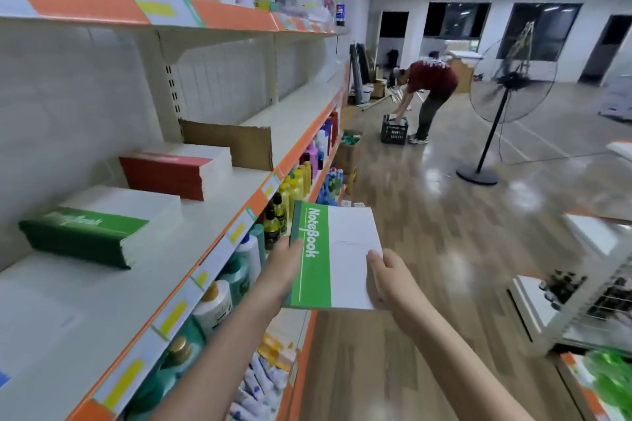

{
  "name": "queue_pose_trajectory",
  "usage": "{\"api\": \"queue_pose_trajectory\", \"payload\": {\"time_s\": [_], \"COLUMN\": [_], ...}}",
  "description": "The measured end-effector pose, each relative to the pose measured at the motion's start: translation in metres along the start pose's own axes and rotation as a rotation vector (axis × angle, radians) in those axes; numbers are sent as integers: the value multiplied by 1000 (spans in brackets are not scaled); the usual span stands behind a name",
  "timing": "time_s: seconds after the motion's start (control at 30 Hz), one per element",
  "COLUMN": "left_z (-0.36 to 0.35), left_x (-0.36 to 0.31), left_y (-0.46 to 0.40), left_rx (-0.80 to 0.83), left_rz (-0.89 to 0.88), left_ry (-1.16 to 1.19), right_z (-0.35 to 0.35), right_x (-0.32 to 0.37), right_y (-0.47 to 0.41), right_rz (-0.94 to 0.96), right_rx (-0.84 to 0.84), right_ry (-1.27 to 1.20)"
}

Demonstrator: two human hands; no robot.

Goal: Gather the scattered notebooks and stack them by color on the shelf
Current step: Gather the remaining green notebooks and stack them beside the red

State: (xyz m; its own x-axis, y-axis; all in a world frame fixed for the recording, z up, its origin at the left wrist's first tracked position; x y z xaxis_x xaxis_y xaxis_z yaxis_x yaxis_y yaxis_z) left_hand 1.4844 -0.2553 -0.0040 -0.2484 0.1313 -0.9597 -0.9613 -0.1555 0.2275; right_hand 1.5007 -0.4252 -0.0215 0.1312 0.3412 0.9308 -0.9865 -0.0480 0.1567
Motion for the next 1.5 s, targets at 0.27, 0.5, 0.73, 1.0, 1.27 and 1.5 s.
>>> {"api": "queue_pose_trajectory", "payload": {"time_s": [0.27, 0.5, 0.73, 1.0, 1.27, 1.5], "left_z": [59, 124, 177, 202, 225, 239], "left_x": [-21, -22, -22, -28, -17, -7], "left_y": [-47, -51, -44, -41, -40, -47], "left_rx": [-215, -487, -814, -1091, -1190, -1366], "left_rz": [-4, 7, 13, 51, 149, 280], "left_ry": [27, 105, 215, 281, 151, -126], "right_z": [-49, -119, -194, -250, -292, -326], "right_x": [52, 94, 139, 172, 187, 203], "right_y": [-70, -115, -149, -170, -189, -201], "right_rz": [75, 226, 411, 416, 447, 669], "right_rx": [174, 360, 653, 952, 1088, 1095], "right_ry": [43, 57, 142, 85, 158, 312]}}
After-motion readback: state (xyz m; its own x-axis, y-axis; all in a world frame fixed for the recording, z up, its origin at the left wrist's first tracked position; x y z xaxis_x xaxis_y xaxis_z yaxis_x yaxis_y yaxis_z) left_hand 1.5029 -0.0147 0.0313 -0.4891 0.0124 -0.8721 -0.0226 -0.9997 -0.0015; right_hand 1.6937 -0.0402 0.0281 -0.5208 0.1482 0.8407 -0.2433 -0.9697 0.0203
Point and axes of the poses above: each hand's wrist, its own y-axis away from the middle knuckle, its own z-axis out of the back of the hand, x = y × z, the point moved 1 cm from there along -y, towards the middle knuckle, and after that the axes turned 4 degrees about x, right-handed, at the moved point
